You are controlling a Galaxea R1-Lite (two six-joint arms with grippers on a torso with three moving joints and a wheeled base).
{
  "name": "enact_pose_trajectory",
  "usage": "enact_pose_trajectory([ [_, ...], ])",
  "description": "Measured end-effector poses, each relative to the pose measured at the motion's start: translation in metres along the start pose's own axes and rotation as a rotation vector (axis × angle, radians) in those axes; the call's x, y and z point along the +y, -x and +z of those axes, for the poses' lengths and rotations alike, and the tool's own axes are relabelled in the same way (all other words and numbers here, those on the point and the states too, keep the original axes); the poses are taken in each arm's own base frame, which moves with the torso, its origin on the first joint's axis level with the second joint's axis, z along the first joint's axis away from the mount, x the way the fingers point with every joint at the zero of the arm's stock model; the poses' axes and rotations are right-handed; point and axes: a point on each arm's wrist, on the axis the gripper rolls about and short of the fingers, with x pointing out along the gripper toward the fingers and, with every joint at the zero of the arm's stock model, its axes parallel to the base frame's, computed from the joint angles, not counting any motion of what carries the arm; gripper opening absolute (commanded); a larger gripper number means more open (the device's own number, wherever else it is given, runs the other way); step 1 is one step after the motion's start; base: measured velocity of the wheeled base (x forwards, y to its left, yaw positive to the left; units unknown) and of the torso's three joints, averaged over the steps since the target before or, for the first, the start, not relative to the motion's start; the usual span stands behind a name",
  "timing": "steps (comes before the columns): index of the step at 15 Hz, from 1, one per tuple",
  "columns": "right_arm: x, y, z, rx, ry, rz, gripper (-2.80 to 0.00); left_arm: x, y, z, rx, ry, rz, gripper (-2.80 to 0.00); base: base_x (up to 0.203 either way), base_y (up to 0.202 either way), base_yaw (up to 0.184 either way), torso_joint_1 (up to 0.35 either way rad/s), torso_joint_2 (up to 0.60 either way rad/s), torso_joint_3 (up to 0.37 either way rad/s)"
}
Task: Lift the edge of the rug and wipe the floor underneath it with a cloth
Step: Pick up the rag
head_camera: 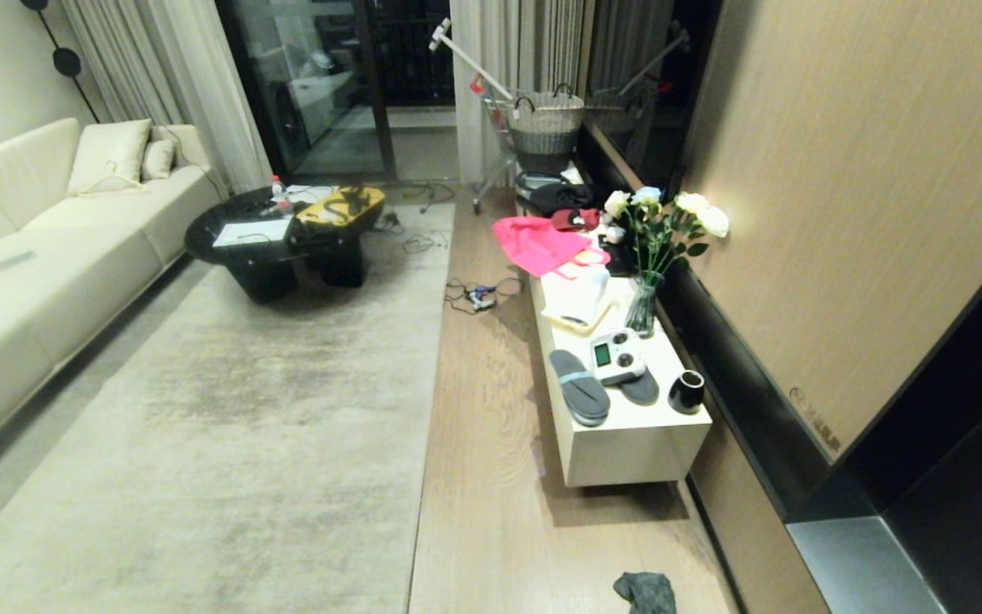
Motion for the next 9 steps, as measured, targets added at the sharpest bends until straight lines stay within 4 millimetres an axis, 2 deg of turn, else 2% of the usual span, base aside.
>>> enact_pose_trajectory([
  [9, 0.0, 0.0, 0.0, 0.0, 0.0, 0.0, -2.8, 0.0, 0.0, 0.0, 0.0, 0.0, 0.0, -2.8, 0.0, 0.0, 0.0, 0.0, 0.0, 0.0],
])
